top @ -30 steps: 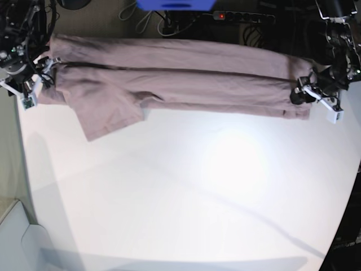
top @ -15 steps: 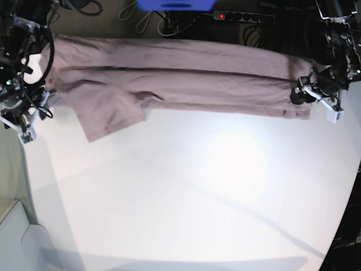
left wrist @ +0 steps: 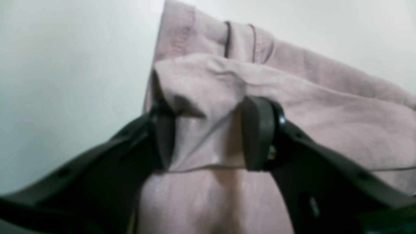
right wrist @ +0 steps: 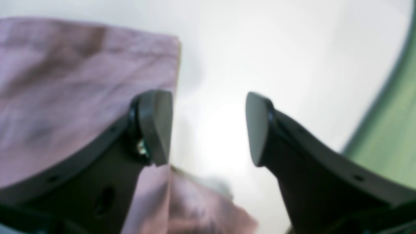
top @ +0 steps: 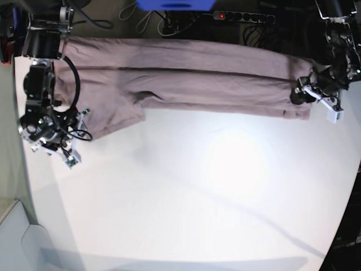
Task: Layout the t-shirt on the table in an organized manner, then fold the t-shirt properly
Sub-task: 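Hold the strip end with the right gripper and pull it taut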
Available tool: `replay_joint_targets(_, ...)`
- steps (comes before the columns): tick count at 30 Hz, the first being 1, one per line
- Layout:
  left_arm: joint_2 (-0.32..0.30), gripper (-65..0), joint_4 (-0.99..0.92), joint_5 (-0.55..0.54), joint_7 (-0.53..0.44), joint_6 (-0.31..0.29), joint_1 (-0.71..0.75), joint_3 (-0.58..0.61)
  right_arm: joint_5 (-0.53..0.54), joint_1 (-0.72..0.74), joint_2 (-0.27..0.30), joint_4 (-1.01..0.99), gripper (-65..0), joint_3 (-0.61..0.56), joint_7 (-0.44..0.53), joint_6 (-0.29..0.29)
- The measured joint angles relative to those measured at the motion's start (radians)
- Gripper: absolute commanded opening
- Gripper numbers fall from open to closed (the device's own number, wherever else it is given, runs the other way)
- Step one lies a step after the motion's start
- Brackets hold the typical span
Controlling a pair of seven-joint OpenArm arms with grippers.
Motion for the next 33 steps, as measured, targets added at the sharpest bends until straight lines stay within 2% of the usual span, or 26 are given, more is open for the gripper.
replay_joint_targets(5, 0.013, -32.5, 0.001, 0.006, -0.006, 0.001, 0.001, -0.004, -0.005, 0.084, -0.014, -0.119, -28.8, -0.027, 0.004, 0.000)
replay_joint_targets(10, 0.014, -32.5, 0.002, 0.004, -0.005, 0.001, 0.001, -0.004, 0.002, 0.097, -0.031, -0.157, -28.8, -0.028, 0.009, 0.000)
replay_joint_targets(17, 0.016, -32.5, 0.006, 0.007, -0.005, 0.001, 0.001, -0.004, 0.006, 0.103, -0.050, -0.227, -29.5, -0.026, 0.083, 0.000)
replay_joint_targets(19, 0.016, -32.5, 0.006, 0.008, -0.005, 0.001, 0.001, -0.004, 0.010, 0.106, -0.050, -0.242, -33.2, -0.026, 0.106, 0.000)
replay_joint_targets(21, 0.016, -32.5, 0.006, 0.009, -0.005, 0.001, 0.001, -0.004, 0.019, 0.105, -0.050, -0.244, -40.7, -0.026, 0.121, 0.000)
replay_joint_targets(24, 0.016, -32.5, 0.006, 0.010, -0.005, 0.001, 0.001, -0.004, 0.032, 0.102, -0.051, -0.245, -56.6, -0.027, 0.122, 0.000)
replay_joint_targets(26, 0.016, -32.5, 0.006, 0.007, -0.005, 0.001, 0.001, -0.004, 0.027, 0.103, -0.051, -0.245, -65.0, -0.027, 0.121, 0.000)
replay_joint_targets(33, 0.016, -32.5, 0.006, 0.007, -0.005, 0.001, 0.001, -0.004, 0.003, 0.085, -0.051, -0.191, -65.0, -0.025, 0.092, 0.000)
